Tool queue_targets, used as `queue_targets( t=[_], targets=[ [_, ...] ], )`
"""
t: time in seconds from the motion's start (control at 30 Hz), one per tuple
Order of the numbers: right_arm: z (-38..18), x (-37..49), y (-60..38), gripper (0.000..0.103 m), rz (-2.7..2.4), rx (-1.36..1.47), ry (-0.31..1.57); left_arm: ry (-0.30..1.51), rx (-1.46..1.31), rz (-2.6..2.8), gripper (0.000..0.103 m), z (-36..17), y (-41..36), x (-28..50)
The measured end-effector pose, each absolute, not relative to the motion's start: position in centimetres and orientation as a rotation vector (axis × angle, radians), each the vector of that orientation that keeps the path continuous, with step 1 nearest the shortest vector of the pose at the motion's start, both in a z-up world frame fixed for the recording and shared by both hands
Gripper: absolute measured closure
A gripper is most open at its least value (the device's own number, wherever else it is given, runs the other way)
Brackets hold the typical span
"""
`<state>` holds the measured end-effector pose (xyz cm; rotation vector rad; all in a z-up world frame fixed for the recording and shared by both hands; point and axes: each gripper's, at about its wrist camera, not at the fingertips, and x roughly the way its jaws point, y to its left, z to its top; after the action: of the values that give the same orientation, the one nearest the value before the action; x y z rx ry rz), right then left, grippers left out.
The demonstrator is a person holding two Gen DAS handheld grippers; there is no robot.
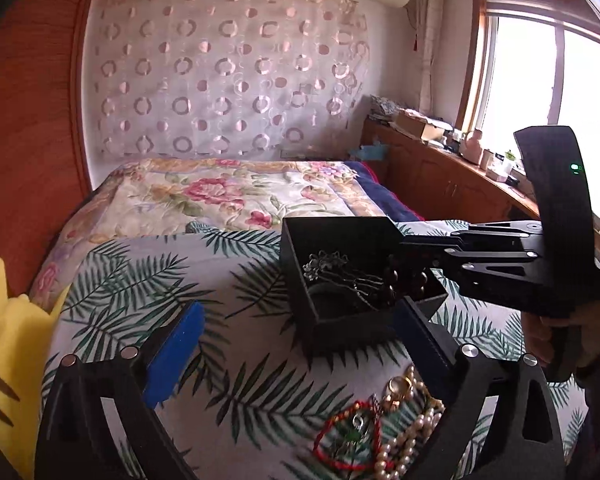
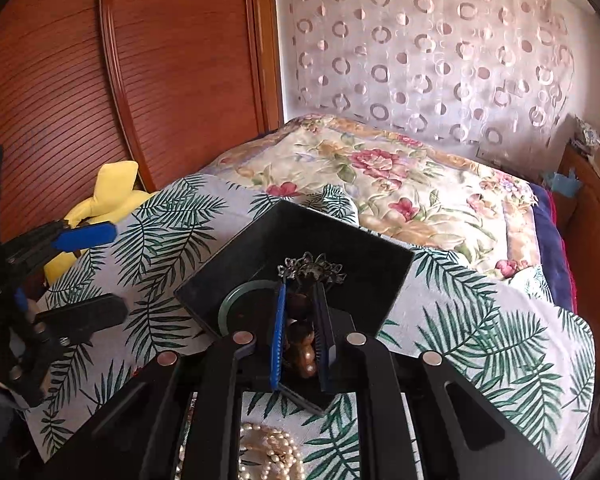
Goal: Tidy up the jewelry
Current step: 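Drop the hair comb into the box with left tool while right tool drops the beads, then lift a pearl necklace with right tool while left tool grasps the red bracelet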
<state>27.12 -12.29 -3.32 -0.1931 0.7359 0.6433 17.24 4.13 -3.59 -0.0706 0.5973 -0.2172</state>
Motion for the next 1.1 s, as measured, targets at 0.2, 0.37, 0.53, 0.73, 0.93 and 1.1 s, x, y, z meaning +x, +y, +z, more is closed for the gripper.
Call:
queue_targets(
  t=[0.2, 0.37, 0.53, 0.73, 0.93, 1.1],
  targets=[
    [-3.4, 26.4, -12.5, 0.074, 0.646, -0.166, 0.73, 0.6, -0.059, -0.201, 0.008, -4.1, 4.5, 16.0],
    [-2.8, 24.9, -13.6, 0.073, 0.652, -0.145, 0.709, 0.615, -0.046, -0.199, 0.008, -4.8, 4.6, 15.1],
    [-2.6, 22.9, -14.9, 0.067, 0.652, -0.134, 0.692, 0.631, -0.026, -0.2, 0.008, -5.3, 4.5, 13.9],
    [-2.2, 21.4, -16.0, 0.065, 0.653, -0.122, 0.676, 0.641, -0.03, -0.21, 0.008, -5.7, 4.3, 12.4],
    [-2.7, 19.7, -17.3, 0.065, 0.662, -0.11, 0.69, 0.651, -0.025, -0.237, 0.008, -6.0, 4.1, 11.2],
    [-3.7, 19.2, -17.0, 0.066, 0.651, -0.176, 0.709, 0.678, -0.009, -0.274, 0.008, -6.4, 3.5, 10.7]
  ],
)
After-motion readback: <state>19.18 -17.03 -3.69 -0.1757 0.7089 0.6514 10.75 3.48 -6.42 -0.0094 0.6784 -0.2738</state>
